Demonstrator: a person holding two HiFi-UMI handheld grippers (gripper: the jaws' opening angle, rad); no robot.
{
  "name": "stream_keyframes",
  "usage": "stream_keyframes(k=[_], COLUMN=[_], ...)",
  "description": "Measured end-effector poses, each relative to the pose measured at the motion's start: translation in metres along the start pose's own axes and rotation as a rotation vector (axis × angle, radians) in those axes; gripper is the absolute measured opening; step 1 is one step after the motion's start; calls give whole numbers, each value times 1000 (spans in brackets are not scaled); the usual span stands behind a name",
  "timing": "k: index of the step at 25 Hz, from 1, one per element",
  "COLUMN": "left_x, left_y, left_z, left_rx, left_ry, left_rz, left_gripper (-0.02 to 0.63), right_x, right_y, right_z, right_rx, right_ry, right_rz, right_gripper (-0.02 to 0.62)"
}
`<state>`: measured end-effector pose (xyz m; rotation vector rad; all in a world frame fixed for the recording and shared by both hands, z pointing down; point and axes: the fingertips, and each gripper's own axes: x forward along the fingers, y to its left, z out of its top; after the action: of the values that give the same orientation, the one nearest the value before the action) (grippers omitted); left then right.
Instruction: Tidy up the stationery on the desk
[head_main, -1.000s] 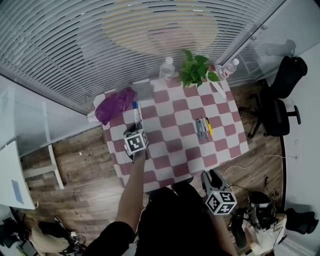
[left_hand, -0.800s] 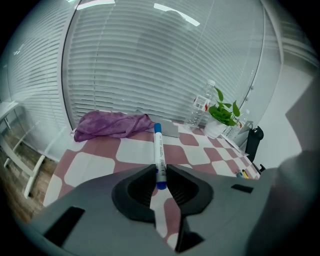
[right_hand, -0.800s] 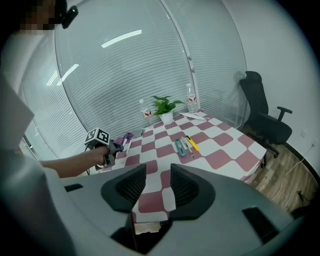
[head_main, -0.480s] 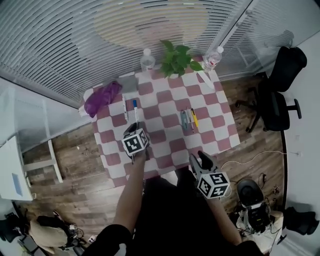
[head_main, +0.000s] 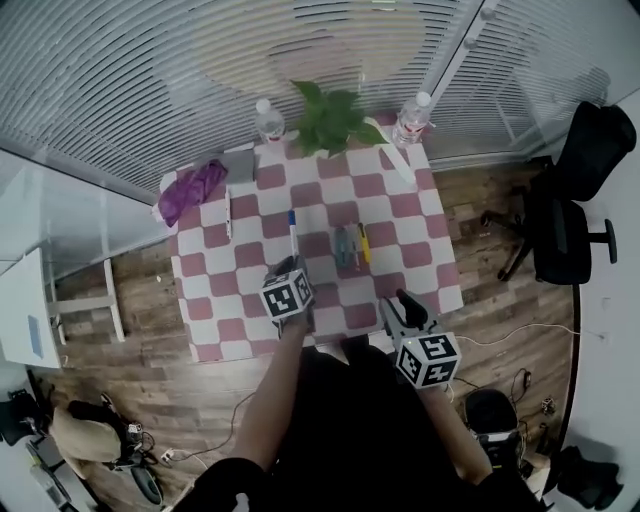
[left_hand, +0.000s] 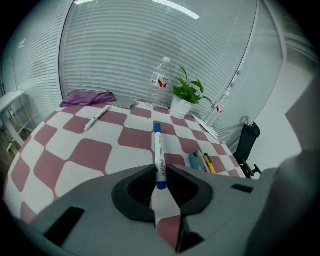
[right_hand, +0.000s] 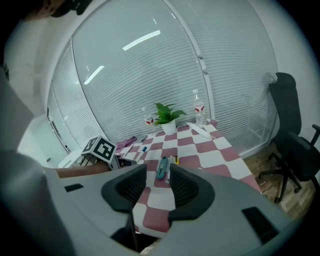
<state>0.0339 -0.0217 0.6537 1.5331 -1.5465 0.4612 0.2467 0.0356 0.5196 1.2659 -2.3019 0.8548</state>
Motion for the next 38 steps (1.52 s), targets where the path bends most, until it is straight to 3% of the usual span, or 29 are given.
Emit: stream_keyframes(k=[7,16,25,30,38], left_x=[17,30,32,32,22], left_y=[-40,-62,-68,-73,-71], left_z=[-26,-48,-58,-63,-61], left_rx=[13,40,69,86,121], left_ry=[20,40,51,59,55], left_rz=[-7,-25,-28,-52,-74], left_gripper=[88,89,89,145,164], right_x=[-16,-32,-38,-37,-27], right_y=[-38,-61,-64,-62,-53], right_z=[-4,-16,-22,-20,-14], right_rx=[-15,-21,-13,-24,-23], right_ry=[24,34,35,33,36], right_rz=[21,14,24,21,21], right_gripper=[161,161,161,161,161])
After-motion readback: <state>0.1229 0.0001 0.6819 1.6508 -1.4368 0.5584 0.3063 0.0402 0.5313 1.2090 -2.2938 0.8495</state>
